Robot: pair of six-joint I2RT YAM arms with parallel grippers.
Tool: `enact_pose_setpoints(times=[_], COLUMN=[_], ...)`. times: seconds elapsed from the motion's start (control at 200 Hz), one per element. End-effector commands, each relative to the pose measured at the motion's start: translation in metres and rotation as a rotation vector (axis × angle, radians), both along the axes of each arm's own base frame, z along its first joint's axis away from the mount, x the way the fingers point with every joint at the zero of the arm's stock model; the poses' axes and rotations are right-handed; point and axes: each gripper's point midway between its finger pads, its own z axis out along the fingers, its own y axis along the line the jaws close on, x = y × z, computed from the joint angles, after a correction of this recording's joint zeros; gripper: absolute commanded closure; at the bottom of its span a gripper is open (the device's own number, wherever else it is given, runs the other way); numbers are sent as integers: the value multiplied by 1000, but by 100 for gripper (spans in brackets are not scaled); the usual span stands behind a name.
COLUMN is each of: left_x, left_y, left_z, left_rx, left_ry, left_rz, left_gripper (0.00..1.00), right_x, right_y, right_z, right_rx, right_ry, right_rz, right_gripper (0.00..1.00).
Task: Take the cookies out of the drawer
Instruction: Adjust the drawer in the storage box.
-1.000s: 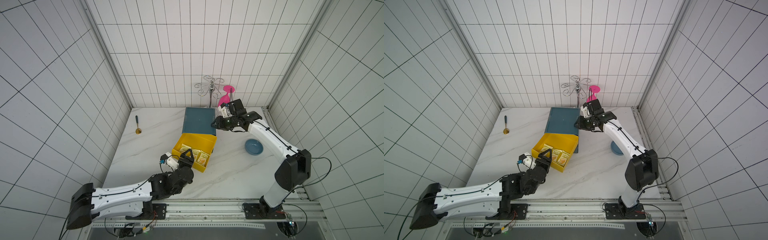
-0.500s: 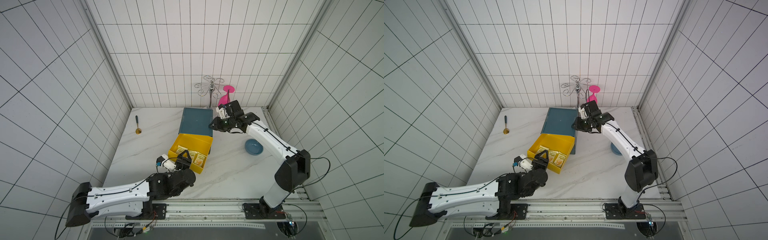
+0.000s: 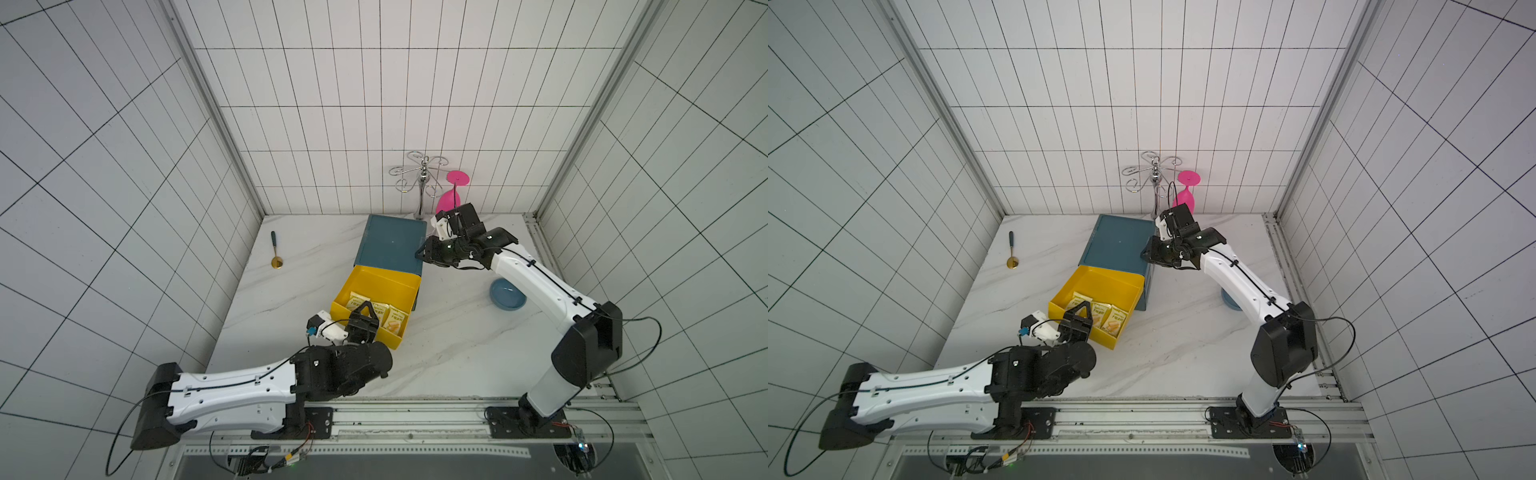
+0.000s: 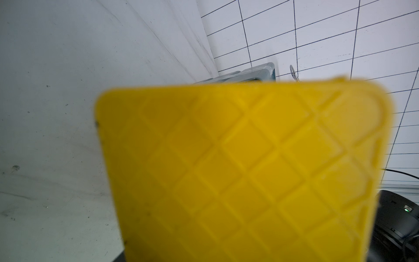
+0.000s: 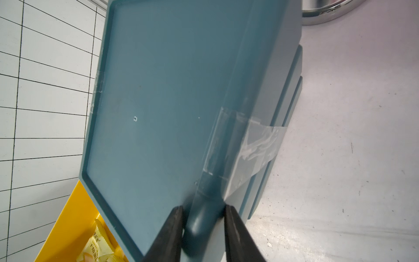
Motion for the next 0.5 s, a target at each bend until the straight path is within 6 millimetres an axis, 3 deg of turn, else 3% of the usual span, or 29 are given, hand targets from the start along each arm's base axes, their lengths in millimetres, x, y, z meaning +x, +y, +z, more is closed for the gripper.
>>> enact_pose_setpoints(times=[0.0, 0.495], left_x=[7, 7], left_y=[27, 34], left_z=[25, 30], left_rx=[82, 95], left_ry=[-115, -121], left_rz=[125, 180], left_gripper=[78, 81], right_x=[-39, -45], right_y=[-18, -16], right_z=[-54, -55], right_rx=[-157, -170], right_ry=[188, 196], right_rz=[24, 32], right_gripper=[67, 67])
